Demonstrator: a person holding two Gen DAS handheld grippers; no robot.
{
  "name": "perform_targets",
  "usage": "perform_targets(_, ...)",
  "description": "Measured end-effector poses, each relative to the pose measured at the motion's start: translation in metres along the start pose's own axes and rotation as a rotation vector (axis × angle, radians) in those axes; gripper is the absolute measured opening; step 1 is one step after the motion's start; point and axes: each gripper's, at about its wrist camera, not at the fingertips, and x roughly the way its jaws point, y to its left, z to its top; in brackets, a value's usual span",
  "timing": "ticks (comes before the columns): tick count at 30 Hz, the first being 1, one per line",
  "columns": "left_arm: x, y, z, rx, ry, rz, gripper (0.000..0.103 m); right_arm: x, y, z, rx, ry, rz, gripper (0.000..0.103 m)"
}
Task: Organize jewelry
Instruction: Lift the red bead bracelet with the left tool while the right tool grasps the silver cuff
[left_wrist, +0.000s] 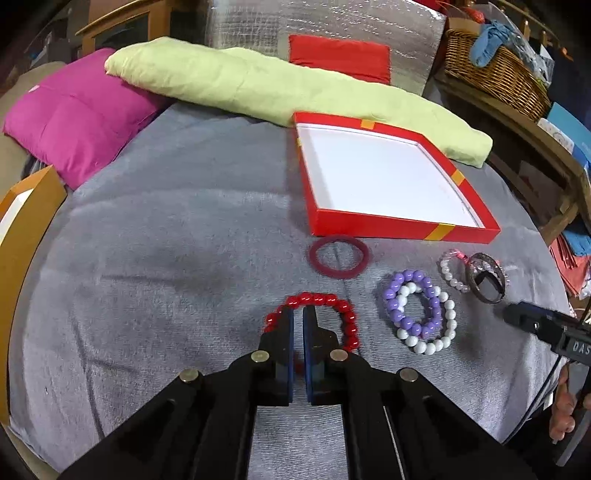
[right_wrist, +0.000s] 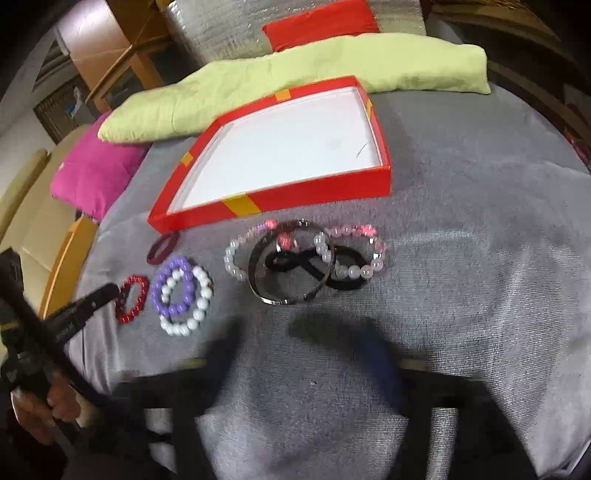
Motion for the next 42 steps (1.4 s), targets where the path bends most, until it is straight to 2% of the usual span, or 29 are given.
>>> perform_targets(2, 0.002, -0.003, 0.000, 0.007, 0.007, -0.005, 0.003, 0.002, 0.006, 0.003, -0.010, -0.017, 0.007, 0.082)
perform_targets(6, 0.006, 0.000, 0.002, -0.006, 0.025, 0.006, 0.004, 0.020, 0.016, 0.007, -0.002, 0.017, -0.055, 0.081)
perform_targets(8, 0.007, 0.000, 0.002, -0.005, 0.034, 0.008, 0.022, 0.024, 0.020, 0.009, 0.024, -0.003, -0.100, 0.081)
perform_targets(9, 0.008, 0.001, 0.001, -0.009, 0.040, 0.010, 0.049, 0.025, 0.021, 0.011, 0.029, -0.009, -0.112, 0.081)
perform_targets(10, 0.008, 0.001, 0.000, -0.014, 0.039, 0.017, 0.068, 0.027, 0.023, 0.013, 0.036, -0.012, -0.129, 0.081)
perform_targets(11, 0.007, 0.001, -0.001, -0.020, 0.024, 0.023, 0.069, 0.029, 0.025, 0.014, 0.040, -0.018, -0.155, 0.080)
perform_targets(14, 0.011, -0.006, -0.002, 0.007, 0.032, -0.012, 0.069, 0.037, 0.034, 0.017, 0.021, -0.027, -0.236, 0.073)
perform_targets(15, 0.014, -0.008, -0.002, 0.018, 0.039, -0.007, 0.069, 0.037, 0.036, 0.017, 0.011, -0.032, -0.250, 0.067)
perform_targets(16, 0.017, -0.011, -0.004, 0.033, 0.046, 0.007, 0.069, 0.039, 0.040, 0.019, -0.003, -0.038, -0.266, 0.057)
perform_targets(17, 0.021, -0.014, -0.005, 0.050, 0.054, 0.014, 0.068, 0.040, 0.043, 0.019, -0.021, -0.040, -0.280, 0.056)
perform_targets(20, 0.024, -0.020, -0.007, 0.093, 0.048, 0.030, 0.043, 0.038, 0.038, 0.020, -0.031, -0.045, -0.263, 0.055)
perform_targets(21, 0.023, -0.020, -0.006, 0.095, 0.047, 0.018, 0.027, 0.034, 0.034, 0.018, -0.028, -0.047, -0.253, 0.055)
perform_targets(24, 0.022, -0.020, -0.006, 0.090, 0.043, 0.010, 0.019, 0.025, 0.025, 0.015, -0.013, -0.047, -0.206, 0.053)
perform_targets(27, 0.020, -0.017, -0.005, 0.084, 0.034, 0.005, 0.018, 0.019, 0.018, 0.013, -0.002, -0.031, -0.145, 0.052)
perform_targets(30, 0.012, -0.012, -0.003, 0.067, 0.003, -0.009, 0.005, 0.012, 0.014, 0.007, -0.018, -0.022, -0.107, 0.052)
perform_targets(33, 0.010, -0.009, 0.000, 0.055, -0.004, -0.017, 0.005, 0.002, 0.010, 0.003, -0.031, -0.034, -0.077, 0.052)
perform_targets(42, 0.013, 0.001, 0.001, 0.019, 0.000, -0.009, 0.005, -0.012, -0.009, -0.004, -0.044, -0.024, -0.060, 0.052)
